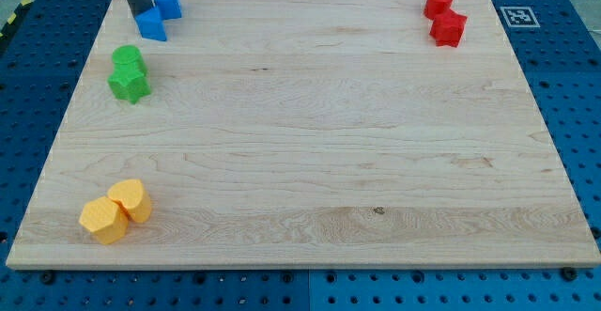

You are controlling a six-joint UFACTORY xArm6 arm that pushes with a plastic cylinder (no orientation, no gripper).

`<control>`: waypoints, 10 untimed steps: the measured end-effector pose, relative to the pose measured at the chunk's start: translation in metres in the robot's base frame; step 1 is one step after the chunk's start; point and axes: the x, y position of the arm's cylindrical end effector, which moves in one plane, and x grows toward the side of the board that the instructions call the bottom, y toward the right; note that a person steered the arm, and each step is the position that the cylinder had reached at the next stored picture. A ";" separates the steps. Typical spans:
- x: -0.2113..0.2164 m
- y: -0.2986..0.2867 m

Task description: Place the blue triangle diagonally to the blue cube

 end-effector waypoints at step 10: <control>0.088 0.065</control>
